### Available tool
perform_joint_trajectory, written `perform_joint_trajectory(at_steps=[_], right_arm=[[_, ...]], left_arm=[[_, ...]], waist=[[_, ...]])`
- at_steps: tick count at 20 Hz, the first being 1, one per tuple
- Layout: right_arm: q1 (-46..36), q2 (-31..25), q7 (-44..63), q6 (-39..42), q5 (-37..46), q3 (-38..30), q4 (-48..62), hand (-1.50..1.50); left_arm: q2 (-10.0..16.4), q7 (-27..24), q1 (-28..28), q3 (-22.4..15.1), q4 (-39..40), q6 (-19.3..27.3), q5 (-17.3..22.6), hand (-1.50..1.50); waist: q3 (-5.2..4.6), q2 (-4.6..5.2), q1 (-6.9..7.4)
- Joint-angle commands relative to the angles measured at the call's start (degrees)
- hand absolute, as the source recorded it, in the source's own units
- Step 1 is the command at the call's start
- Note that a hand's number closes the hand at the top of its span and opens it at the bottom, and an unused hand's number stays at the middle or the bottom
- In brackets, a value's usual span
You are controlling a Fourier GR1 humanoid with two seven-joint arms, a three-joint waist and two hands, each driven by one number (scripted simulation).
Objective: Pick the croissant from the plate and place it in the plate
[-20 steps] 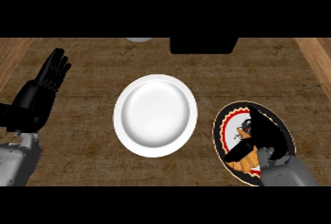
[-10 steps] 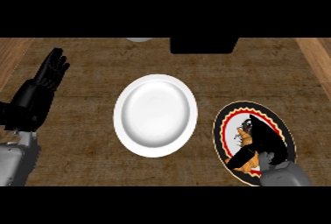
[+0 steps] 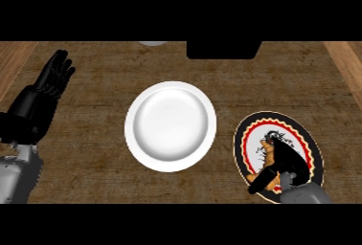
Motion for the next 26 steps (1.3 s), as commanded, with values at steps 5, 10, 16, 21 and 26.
perform_joint_trajectory(at_steps=[5, 10, 16, 21, 26], right_arm=[[0.26, -1.59, -2.83, -6.30, 11.20, 0.46, 1.11, 1.50], [-3.86, -4.00, -9.23, -8.61, 17.04, 0.26, 5.20, 1.50], [1.09, -23.52, -41.96, -10.84, 13.60, -1.44, 3.39, 1.50], [1.57, -25.16, -50.45, -15.59, 11.54, -5.47, 1.01, 1.50], [3.13, -23.92, -60.12, -17.16, 3.83, -8.36, -6.33, 1.50]], left_arm=[[-2.19, -4.40, -0.90, 1.29, 5.39, -1.21, -2.06, 0.00], [-2.37, -2.47, 4.38, 0.73, -1.62, -1.49, -2.42, 0.00], [-1.30, -1.30, -0.84, 3.67, 3.00, -2.40, 0.27, 0.00], [1.59, -0.53, 2.16, 5.67, -0.53, -5.49, 1.64, 0.00], [-2.29, -1.40, 1.79, 2.05, 0.46, -2.16, -2.66, 0.00]], waist=[[0.04, 0.14, -0.51], [0.07, 0.05, 0.36], [0.18, 0.29, -0.91], [0.08, -0.02, -0.10], [0.09, -0.09, -0.77]])
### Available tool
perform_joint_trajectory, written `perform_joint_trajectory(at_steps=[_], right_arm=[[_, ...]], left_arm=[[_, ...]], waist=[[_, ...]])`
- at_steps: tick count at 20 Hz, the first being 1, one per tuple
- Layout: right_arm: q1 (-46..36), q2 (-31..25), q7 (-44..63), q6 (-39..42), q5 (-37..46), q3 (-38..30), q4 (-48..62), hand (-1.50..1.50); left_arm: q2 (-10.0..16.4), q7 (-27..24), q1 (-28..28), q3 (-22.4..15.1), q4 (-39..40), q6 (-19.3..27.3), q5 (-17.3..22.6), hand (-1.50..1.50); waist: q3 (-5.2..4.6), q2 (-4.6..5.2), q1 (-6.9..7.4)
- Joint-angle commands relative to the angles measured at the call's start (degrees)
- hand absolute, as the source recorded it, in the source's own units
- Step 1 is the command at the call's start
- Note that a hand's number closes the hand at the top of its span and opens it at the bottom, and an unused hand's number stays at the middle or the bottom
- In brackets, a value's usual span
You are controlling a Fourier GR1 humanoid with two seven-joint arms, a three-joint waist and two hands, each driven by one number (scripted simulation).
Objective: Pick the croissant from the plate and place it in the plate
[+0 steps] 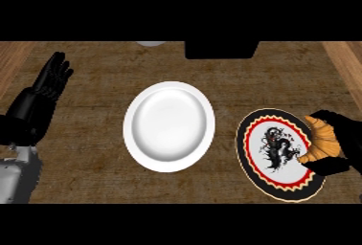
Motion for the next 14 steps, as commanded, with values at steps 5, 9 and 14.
perform_joint_trajectory(at_steps=[5, 9, 14], right_arm=[[-1.72, 3.76, -4.42, 3.60, -11.57, -1.09, -19.06, 1.50], [-0.76, 8.77, -3.34, 3.41, -12.87, 1.78, -23.75, 1.50], [-8.99, 13.82, 9.89, 10.05, -9.84, 8.63, -29.26, 1.50]], left_arm=[[-0.38, -0.41, -1.99, 0.60, 2.66, -0.56, -0.10, 0.00], [-0.57, -0.75, -0.31, 0.93, 1.00, -0.91, -0.21, 0.00], [-0.83, 0.24, -0.60, 0.76, 0.38, -2.16, -0.32, 0.00]], waist=[[-0.08, -0.09, -0.52], [-0.04, 0.02, 0.36], [-0.09, 0.09, 0.89]])
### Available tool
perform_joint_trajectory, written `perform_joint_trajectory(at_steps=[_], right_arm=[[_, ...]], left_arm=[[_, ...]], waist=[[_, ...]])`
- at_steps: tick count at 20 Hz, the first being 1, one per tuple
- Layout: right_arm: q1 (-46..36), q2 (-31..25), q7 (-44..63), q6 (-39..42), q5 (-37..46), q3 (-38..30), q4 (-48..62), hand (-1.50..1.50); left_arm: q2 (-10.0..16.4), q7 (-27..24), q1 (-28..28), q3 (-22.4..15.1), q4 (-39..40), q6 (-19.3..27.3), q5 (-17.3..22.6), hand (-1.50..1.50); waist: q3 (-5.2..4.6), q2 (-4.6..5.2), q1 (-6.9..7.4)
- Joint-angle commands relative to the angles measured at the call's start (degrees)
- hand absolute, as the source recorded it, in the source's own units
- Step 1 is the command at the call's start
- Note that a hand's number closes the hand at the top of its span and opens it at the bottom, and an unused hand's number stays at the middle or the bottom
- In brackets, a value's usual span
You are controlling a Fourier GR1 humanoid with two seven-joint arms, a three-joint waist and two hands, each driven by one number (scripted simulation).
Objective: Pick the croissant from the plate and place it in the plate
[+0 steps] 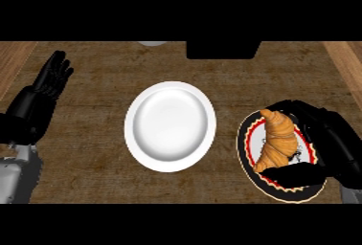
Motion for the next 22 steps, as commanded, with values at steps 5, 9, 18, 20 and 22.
perform_joint_trajectory(at_steps=[5, 9, 18, 20, 22], right_arm=[[-15.22, 12.53, 14.06, 5.79, 4.64, 8.53, 1.48, 1.50], [-20.15, 21.53, 12.37, 1.15, 8.04, 11.65, 13.41, 1.50], [-32.70, 28.53, 13.17, -5.95, 9.36, 12.80, 37.37, 1.50], [-31.93, 28.58, 10.27, -13.02, 10.60, 15.74, 43.53, 1.50], [-36.88, 28.62, 11.87, -13.95, 7.33, 16.91, 48.46, 1.50]], left_arm=[[0.38, 1.28, -1.31, 1.98, -0.37, -1.69, 0.50, 0.00], [-2.43, 2.09, -0.92, -1.02, -1.40, 0.27, -2.35, 0.00], [-2.58, 2.10, -1.25, 0.26, -1.59, -1.29, -2.48, 0.00], [-2.49, 0.29, -2.20, 1.30, 1.28, -2.06, -2.00, 0.00], [-4.80, 0.65, -3.61, -0.17, 2.28, 0.25, -3.96, 0.00]], waist=[[-0.01, 0.13, 0.73], [0.02, 0.24, 0.99], [0.02, 0.32, 1.16], [0.02, 0.41, 1.15], [0.03, 0.41, 1.20]])
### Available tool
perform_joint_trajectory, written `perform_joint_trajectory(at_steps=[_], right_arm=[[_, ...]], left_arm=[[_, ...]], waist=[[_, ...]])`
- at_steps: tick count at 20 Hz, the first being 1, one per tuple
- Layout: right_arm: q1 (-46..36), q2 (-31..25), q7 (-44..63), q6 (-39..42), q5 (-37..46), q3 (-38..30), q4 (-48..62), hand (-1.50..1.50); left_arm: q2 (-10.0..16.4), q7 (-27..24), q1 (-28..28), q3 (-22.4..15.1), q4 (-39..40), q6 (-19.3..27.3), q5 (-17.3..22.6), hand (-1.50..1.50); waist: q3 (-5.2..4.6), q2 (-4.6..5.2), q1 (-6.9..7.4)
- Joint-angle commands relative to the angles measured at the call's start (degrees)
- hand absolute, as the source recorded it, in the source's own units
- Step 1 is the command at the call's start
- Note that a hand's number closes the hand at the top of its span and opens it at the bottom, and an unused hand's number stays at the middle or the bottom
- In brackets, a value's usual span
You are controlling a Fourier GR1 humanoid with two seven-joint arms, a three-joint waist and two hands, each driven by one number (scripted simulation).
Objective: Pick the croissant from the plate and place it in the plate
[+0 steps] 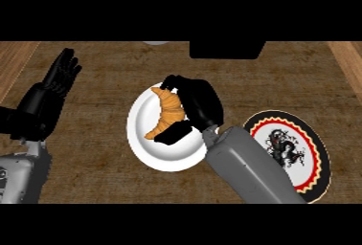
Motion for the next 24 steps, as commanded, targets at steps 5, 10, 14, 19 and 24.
perform_joint_trajectory(at_steps=[5, 10, 14, 19, 24], right_arm=[[-12.92, 0.87, -0.35, -9.59, -9.62, 8.19, 23.20, 1.50], [-13.26, 0.88, -3.27, -18.35, -20.76, 10.62, 29.79, -1.50], [-14.59, 0.88, -11.64, -17.92, -28.85, 8.89, 31.48, -1.50], [-15.08, 0.89, -16.48, -25.88, -36.28, 9.61, 31.03, -1.50], [-14.23, 0.89, -22.26, -27.59, -45.46, 5.73, 27.46, -1.50]], left_arm=[[-0.40, 0.13, -0.20, -0.44, -0.87, -1.05, -0.47, 0.00], [-0.83, 0.14, -4.33, 0.20, 2.11, -1.26, 0.07, 0.00], [-1.84, -1.56, -2.33, -1.17, 1.54, -1.49, -0.98, 0.00], [-1.74, -1.52, -2.61, -1.07, 2.09, -1.85, -1.11, 0.00], [-0.57, 0.46, -3.73, 1.26, 1.68, -1.89, 0.19, 0.00]], waist=[[0.02, 0.29, 1.76], [0.03, 0.74, 2.77], [0.05, 0.83, 2.95], [0.07, 1.00, 3.52], [0.08, 0.61, 2.03]])
